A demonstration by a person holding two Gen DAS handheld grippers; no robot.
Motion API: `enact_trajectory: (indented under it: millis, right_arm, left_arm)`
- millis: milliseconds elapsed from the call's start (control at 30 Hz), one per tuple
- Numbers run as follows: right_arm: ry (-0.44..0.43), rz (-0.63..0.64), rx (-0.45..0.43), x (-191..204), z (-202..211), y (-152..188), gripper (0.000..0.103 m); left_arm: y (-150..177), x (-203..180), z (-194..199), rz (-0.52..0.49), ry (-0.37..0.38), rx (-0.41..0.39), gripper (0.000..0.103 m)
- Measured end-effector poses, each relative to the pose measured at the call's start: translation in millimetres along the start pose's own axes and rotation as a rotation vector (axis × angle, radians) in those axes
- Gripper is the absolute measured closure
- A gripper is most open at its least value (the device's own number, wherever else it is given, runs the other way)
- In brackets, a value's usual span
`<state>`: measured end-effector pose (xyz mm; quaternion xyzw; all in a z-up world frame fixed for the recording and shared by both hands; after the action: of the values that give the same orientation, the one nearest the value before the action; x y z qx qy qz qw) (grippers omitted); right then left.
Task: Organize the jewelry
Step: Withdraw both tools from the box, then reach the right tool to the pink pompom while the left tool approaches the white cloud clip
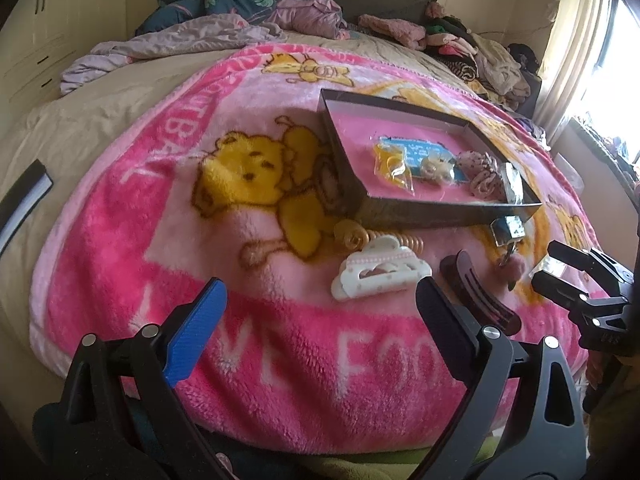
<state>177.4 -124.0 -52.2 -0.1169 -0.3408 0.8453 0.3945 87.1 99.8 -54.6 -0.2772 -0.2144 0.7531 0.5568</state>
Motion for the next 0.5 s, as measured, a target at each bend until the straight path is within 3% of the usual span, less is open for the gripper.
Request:
enact_trajectory:
  millis: [333,500]
  right_arm:
    - [0.025,-0.024,0.012,-14,-11,11,0.022]
    - [0.023,-0.033,0.028,-20,-20,13,0.036]
  left_arm:
    - [13,-20,-24,-0.04,0.013,0.048,0.016]
    - [15,-28,-35,-0.041,0.019,0.063,0.016]
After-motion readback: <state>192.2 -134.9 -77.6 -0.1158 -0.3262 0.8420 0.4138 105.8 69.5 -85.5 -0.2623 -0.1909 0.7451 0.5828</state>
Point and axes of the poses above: each gripper's, at about its wrist camera, not at the fingertips, and z roughly against the way its jaws point, x to its left, y to its underside, the point moved 5 cm from there along -z, roughly the way its jaws point, and after that the axes turned 1 degree about y, right-handed, at the moved point
